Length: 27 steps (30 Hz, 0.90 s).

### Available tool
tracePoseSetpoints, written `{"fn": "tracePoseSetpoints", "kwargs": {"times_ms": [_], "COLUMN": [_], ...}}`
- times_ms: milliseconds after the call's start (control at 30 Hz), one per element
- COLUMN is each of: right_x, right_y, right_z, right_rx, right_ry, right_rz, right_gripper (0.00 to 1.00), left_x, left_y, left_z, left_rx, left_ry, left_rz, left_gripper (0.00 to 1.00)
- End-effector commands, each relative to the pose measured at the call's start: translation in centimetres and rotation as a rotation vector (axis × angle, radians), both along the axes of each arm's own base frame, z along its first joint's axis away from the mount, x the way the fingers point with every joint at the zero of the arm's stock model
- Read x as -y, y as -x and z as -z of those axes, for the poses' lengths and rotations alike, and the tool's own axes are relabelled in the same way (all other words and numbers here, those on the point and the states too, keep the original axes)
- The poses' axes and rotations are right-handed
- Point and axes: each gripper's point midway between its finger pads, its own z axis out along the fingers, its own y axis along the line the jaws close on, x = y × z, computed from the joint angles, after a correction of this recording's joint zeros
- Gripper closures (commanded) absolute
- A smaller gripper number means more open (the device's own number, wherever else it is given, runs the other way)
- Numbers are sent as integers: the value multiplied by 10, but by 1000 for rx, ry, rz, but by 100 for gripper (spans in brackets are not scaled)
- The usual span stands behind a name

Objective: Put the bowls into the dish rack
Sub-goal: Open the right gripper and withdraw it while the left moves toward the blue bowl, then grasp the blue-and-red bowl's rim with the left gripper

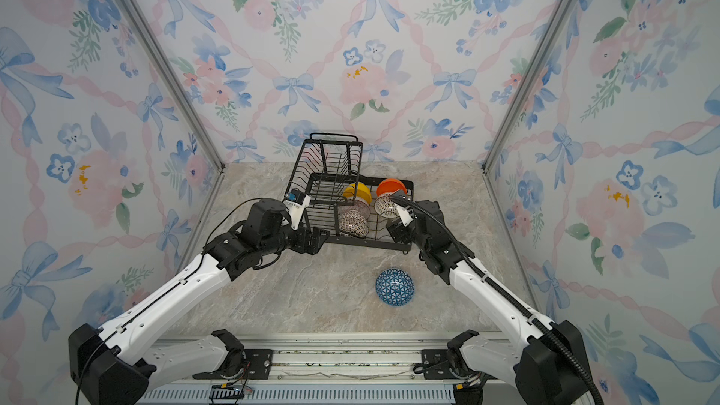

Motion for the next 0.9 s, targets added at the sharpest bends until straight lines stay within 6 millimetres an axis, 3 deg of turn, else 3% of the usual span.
{"fn": "tracePoseSetpoints", "kwargs": {"times_ms": [0,333,867], "right_x": [7,16,25], "right_y": [5,0,-6], "right_z": [-11,-9,6], "right_rx": [-57,-111,-202], "right_ry": [-88,-126,-135], "right_rz": [23,54,99], "right_gripper": [3,3,3], "left_x": [16,74,141], "left_y": [9,36,57], "left_z": [21,66,127], "left_rx": [-52,-151,-277], "left_ry": [2,-3,-43], "left_rz": [10,133,290], "left_gripper": [2,2,2]}}
